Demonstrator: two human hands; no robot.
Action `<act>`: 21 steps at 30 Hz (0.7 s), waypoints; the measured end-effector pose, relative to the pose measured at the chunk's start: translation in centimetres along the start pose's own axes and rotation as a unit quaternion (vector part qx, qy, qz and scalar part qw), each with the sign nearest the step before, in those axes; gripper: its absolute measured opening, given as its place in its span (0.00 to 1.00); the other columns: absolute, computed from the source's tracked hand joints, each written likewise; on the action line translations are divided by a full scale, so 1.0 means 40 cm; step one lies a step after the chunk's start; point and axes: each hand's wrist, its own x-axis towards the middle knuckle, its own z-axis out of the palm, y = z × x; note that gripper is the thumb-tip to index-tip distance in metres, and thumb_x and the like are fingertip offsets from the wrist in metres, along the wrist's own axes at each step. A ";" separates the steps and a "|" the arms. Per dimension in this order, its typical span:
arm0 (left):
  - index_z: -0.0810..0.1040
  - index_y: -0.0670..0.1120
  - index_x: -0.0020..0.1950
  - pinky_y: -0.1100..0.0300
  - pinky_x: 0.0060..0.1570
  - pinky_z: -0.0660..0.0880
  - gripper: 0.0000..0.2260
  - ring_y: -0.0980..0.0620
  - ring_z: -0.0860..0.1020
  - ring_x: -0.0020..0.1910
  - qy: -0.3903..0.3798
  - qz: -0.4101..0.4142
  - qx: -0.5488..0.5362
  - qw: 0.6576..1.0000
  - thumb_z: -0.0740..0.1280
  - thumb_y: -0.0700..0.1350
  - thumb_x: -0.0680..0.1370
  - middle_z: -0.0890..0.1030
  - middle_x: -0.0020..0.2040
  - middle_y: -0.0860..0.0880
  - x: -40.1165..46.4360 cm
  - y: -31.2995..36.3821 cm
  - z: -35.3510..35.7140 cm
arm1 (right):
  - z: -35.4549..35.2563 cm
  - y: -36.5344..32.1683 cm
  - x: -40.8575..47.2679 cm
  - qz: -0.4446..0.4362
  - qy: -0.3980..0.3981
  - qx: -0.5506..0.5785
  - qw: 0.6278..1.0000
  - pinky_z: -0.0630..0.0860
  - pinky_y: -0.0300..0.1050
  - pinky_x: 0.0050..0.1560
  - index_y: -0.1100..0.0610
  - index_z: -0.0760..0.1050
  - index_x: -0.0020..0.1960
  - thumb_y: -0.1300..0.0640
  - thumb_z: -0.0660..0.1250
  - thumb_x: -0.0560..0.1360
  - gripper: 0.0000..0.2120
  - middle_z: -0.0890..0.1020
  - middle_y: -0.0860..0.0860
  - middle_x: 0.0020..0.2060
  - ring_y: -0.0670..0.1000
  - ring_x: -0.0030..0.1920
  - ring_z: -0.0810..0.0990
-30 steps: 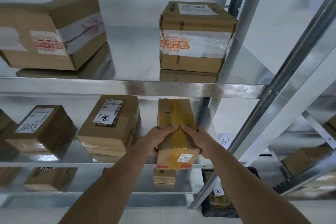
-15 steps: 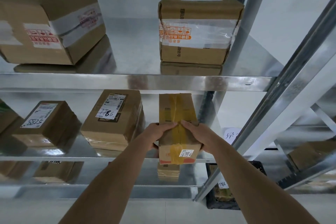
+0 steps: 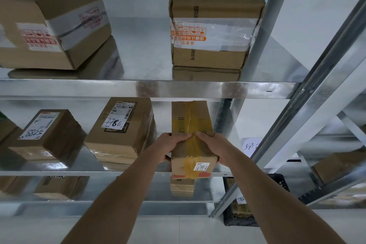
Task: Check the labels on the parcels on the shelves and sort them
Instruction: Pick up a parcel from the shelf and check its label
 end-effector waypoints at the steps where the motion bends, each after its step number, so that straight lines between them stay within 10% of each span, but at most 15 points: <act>1: 0.71 0.48 0.71 0.39 0.64 0.76 0.36 0.41 0.79 0.62 0.001 0.002 0.001 1.000 0.78 0.61 0.69 0.80 0.64 0.45 -0.002 -0.001 0.000 | -0.001 -0.001 -0.003 0.001 -0.001 0.001 1.000 0.79 0.59 0.63 0.49 0.65 0.70 0.37 0.66 0.78 0.27 0.79 0.51 0.62 0.58 0.57 0.81; 11: 0.69 0.50 0.71 0.36 0.66 0.74 0.36 0.40 0.77 0.65 0.014 0.018 -0.031 0.999 0.71 0.69 0.71 0.78 0.67 0.46 -0.030 -0.009 -0.003 | 0.010 -0.013 -0.053 0.001 -0.015 0.025 1.000 0.78 0.59 0.64 0.48 0.66 0.68 0.29 0.59 0.76 0.29 0.79 0.50 0.61 0.57 0.55 0.82; 15: 0.73 0.47 0.71 0.39 0.63 0.77 0.31 0.40 0.80 0.61 0.012 0.009 -0.106 0.994 0.70 0.65 0.75 0.81 0.62 0.44 -0.025 -0.026 -0.045 | -0.015 0.003 -0.077 -0.014 -0.084 0.133 0.987 0.83 0.46 0.41 0.51 0.74 0.60 0.36 0.48 0.83 0.24 0.85 0.50 0.48 0.52 0.42 0.86; 21: 0.70 0.50 0.76 0.48 0.51 0.78 0.21 0.41 0.75 0.66 0.012 0.044 -0.201 0.979 0.65 0.50 0.83 0.76 0.69 0.46 -0.039 -0.071 -0.058 | -0.042 0.021 -0.078 -0.002 0.008 -0.007 1.000 0.78 0.39 0.33 0.48 0.68 0.52 0.35 0.60 0.80 0.16 0.81 0.48 0.43 0.48 0.36 0.83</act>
